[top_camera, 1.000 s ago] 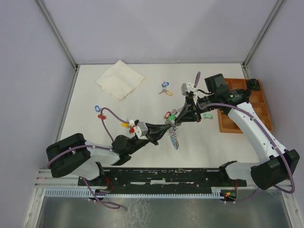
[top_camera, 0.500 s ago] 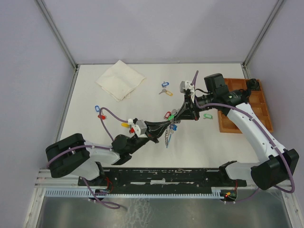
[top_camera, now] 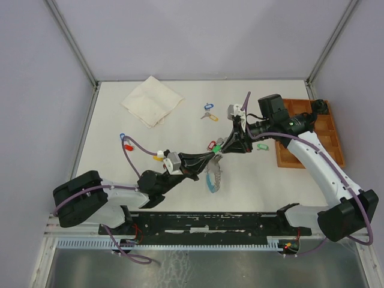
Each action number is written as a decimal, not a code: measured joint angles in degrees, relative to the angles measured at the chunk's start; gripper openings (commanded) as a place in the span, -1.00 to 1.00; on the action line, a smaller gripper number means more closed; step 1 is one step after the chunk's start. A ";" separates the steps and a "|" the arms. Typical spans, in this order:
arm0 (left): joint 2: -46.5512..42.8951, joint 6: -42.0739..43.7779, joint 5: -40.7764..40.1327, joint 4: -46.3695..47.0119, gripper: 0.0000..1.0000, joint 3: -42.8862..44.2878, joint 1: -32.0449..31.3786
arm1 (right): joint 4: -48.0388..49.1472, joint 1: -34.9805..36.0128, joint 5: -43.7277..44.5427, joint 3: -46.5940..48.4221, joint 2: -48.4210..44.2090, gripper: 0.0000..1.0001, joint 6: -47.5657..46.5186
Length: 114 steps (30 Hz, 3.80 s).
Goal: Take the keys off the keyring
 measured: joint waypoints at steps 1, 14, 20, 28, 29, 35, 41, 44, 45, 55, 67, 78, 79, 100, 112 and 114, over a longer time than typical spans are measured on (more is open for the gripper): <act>-0.22 0.00 0.13 0.04 -0.94 0.00 0.09 | -0.02 0.00 -0.04 -0.11 0.00 -0.49 -0.22; -2.38 -0.02 0.55 -0.44 -0.94 -0.96 1.79 | -3.67 -0.28 0.09 -0.20 1.25 -0.83 -3.63; -6.82 -2.51 1.18 -10.71 -0.38 -1.62 3.61 | -9.33 -0.33 1.11 -0.17 3.48 -0.30 -12.33; -7.21 -8.52 1.42 -29.66 -0.07 -1.60 4.15 | -17.44 -0.33 1.60 -5.01 5.29 0.18 -37.44; -7.19 -9.14 1.38 -30.64 -0.03 -1.64 4.37 | -19.85 -0.33 1.92 -5.73 6.27 0.18 -42.42; -5.51 -11.82 1.84 -32.39 0.02 -1.97 6.58 | -27.21 -0.33 5.92 -6.40 12.37 0.09 -59.43; -3.78 -14.29 1.88 -33.40 0.04 -3.06 8.90 | -23.47 1.01 12.37 -12.24 13.00 0.08 -65.48; -5.62 -14.67 1.20 -33.66 0.05 -5.70 9.49 | -17.53 4.59 16.22 -16.02 11.78 0.04 -64.39; -6.80 -14.69 0.90 -33.97 0.05 -6.58 9.55 | -15.08 6.21 17.62 -17.11 11.30 0.03 -63.63; -19.69 -14.67 -3.10 -35.93 0.06 -11.50 9.68 | 3.69 15.56 30.03 -21.22 11.32 -0.09 -56.00; -27.34 -14.67 -5.68 -40.15 0.08 -14.82 9.68 | 7.13 19.02 35.23 -21.66 15.89 -0.12 -54.60; -29.44 -14.67 -6.25 -41.83 0.08 -15.32 9.68 | 7.39 20.68 37.05 -21.97 17.05 -0.26 -54.42; -29.49 -14.67 -6.27 -41.83 0.08 -15.34 9.68 | 7.43 20.81 37.29 -21.97 17.18 -0.28 -54.16; -30.10 -14.67 -4.94 -41.86 0.11 -16.26 9.68 | 3.91 19.41 32.63 -17.62 17.29 -0.99 -47.87; -22.05 -14.93 3.43 -36.00 0.51 -16.26 9.68 | -2.03 12.33 17.97 -12.48 16.87 -0.99 -41.86; -20.39 -15.21 4.55 -33.77 0.55 -16.26 9.68 | -2.56 11.56 15.65 -11.93 16.52 -0.99 -40.24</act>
